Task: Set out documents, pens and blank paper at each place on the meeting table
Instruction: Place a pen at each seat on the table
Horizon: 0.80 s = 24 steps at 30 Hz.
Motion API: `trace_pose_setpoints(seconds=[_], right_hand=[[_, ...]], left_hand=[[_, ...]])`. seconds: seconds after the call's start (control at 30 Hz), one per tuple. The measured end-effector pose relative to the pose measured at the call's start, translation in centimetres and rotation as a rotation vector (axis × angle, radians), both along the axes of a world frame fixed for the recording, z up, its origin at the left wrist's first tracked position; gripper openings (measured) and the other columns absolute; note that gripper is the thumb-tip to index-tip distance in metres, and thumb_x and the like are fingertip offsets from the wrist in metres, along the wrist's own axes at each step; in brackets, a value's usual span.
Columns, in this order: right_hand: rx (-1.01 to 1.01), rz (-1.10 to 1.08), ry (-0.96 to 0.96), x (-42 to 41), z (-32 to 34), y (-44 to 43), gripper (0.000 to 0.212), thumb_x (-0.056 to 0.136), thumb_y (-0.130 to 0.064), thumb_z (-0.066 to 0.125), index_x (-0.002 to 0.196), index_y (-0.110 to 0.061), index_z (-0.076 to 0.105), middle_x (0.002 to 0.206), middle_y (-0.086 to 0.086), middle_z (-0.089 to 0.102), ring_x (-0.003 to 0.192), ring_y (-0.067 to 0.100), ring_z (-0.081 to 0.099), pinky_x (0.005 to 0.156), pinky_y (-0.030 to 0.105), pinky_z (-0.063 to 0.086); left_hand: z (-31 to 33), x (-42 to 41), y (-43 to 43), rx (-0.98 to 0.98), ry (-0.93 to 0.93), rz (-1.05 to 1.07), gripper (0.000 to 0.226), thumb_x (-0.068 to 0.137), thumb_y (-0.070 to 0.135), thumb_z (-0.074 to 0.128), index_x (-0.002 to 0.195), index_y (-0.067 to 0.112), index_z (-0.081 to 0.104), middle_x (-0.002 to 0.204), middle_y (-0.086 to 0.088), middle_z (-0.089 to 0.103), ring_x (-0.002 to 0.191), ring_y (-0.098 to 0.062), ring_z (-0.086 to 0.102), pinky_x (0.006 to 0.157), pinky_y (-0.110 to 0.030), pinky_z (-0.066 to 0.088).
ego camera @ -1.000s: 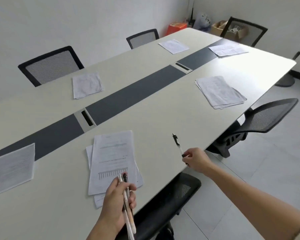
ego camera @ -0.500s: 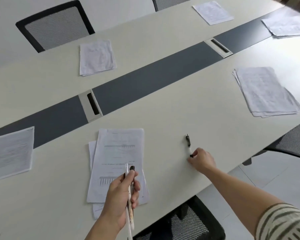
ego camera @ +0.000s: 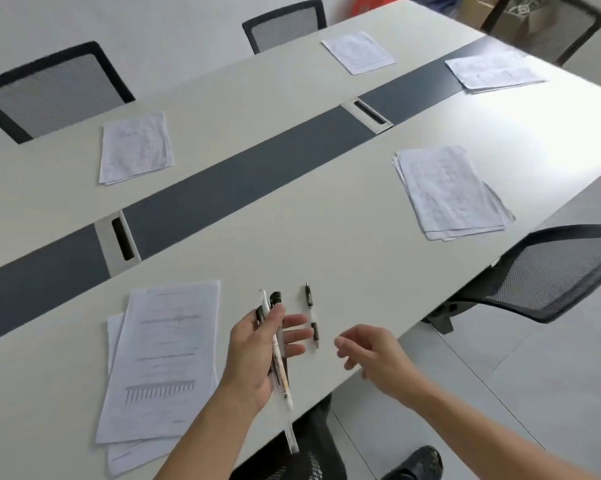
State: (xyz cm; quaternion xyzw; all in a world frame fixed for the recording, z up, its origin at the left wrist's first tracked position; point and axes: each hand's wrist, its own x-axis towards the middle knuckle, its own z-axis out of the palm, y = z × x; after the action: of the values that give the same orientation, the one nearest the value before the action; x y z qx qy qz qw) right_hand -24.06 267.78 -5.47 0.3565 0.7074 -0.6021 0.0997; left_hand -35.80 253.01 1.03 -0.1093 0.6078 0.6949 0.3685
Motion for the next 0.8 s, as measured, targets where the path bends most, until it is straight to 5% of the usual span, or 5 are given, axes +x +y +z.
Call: trace_pose_setpoints(seconds=[0.13,0.37,0.57,0.8], right_hand=[[-0.262,-0.03,0.11,6.7,3.9,2.9,0.025,0.093,-0.027,0.063,0.09,-0.004,0.071,0.077,0.003,0.074,0.067,0.012,0.065,0.053,0.025,0.044],[-0.425,-0.159,0.181,16.6,5.6,12.4,0.018,0.089,-0.025,0.068,0.092,-0.008,0.073,0.078,0.002,0.072,0.067,0.015,0.062,0.05,0.024,0.041],[-0.38,-0.151,0.14,20.2,6.0,18.4,0.037,0.073,-0.028,0.081,0.104,-0.012,0.069,0.074,0.007,0.072,0.065,0.02,0.06,0.046,0.022,0.042],[-0.241,-0.184,0.176,18.8,5.3,26.3,0.011,0.094,-0.016,0.061,0.088,-0.01,0.069,0.067,0.004,0.072,0.052,0.014,0.061,0.043,0.02,0.039]], left_hand=[[0.5,5.3,7.4,0.073,-0.041,-0.007,0.015,0.096,0.015,0.054,0.099,0.0,0.057,0.088,-0.021,0.073,0.079,-0.033,0.074,0.061,-0.032,0.061],[0.3,15.0,20.6,0.124,-0.043,-0.039,0.009,0.097,0.012,0.052,0.097,0.003,0.054,0.086,-0.022,0.072,0.086,-0.036,0.073,0.078,-0.04,0.061],[0.1,17.9,28.4,-0.01,0.091,0.01,0.02,0.099,0.018,0.05,0.08,0.012,0.048,0.064,-0.006,0.054,0.048,-0.016,0.053,0.049,-0.027,0.045],[-1.8,13.9,37.0,-0.078,0.184,0.062,0.023,0.098,0.02,0.049,0.078,0.015,0.039,0.064,-0.002,0.043,0.045,-0.013,0.036,0.041,-0.024,0.031]])
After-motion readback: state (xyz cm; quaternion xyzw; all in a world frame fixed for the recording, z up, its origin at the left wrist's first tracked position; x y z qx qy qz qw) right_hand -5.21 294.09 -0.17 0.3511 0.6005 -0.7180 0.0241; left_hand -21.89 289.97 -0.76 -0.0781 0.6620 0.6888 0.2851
